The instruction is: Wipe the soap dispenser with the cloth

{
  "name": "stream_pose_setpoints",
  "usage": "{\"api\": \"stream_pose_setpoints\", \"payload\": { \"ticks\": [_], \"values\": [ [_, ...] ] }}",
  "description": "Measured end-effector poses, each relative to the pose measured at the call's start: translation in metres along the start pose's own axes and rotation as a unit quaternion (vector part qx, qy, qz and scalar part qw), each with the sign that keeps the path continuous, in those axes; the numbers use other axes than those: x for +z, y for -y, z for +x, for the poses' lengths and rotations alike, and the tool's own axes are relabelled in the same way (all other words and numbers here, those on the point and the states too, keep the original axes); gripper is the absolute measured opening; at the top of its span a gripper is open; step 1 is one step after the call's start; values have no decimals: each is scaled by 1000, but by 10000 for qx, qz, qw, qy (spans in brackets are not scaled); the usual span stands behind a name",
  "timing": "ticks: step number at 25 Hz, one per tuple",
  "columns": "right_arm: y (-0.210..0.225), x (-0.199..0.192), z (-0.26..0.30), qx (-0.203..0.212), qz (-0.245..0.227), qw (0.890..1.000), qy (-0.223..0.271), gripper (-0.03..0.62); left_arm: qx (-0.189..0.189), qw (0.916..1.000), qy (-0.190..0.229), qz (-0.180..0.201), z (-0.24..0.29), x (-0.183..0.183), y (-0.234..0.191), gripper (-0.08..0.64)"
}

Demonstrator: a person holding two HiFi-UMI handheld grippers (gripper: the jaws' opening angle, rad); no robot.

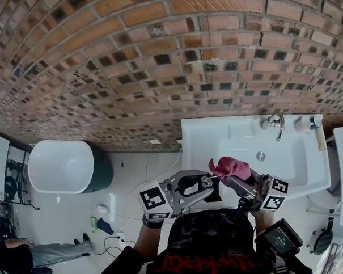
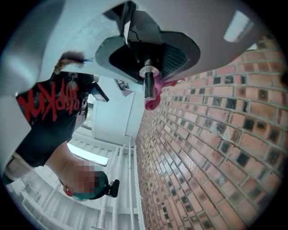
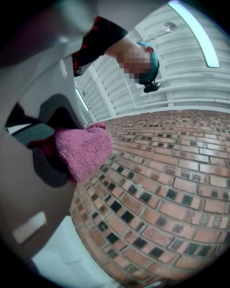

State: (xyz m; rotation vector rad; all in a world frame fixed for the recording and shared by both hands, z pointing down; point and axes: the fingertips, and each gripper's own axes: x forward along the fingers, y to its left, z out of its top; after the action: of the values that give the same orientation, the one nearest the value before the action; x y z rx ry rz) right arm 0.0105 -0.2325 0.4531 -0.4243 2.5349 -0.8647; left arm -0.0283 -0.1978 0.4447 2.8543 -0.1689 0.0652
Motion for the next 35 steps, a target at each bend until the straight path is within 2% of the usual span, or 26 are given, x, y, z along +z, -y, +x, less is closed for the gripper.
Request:
{"api": "stream_pose_setpoints", "payload": {
  "ticks": [4,6,11,21,26,31,35],
  "values": [
    [0,-10,3,2,-132,9998,-138,84,807,9965,-129,198,-3,0,-26,152],
    [-3,-15,5,79,-64,9999,-108,84,951,9954,71,110,-10,6,-33,152],
    [-8,-19,5,277,111,9995,-44,84,870,9941,647,29,-25,26,-29,152],
    [7,-42,0,78,228,9993,-301,84,937,9921,743,373,-33,45,-21,149],
    [25,-61,-7,-209,270,9978,-560,84,1084,9914,541,498,-30,41,-21,149],
    [46,-86,-17,-571,398,9938,-872,84,1113,9912,532,488,-31,40,-23,149],
    [60,-111,-26,-958,143,9856,-1386,84,1061,9912,597,519,-30,45,-21,149]
  ]
}}
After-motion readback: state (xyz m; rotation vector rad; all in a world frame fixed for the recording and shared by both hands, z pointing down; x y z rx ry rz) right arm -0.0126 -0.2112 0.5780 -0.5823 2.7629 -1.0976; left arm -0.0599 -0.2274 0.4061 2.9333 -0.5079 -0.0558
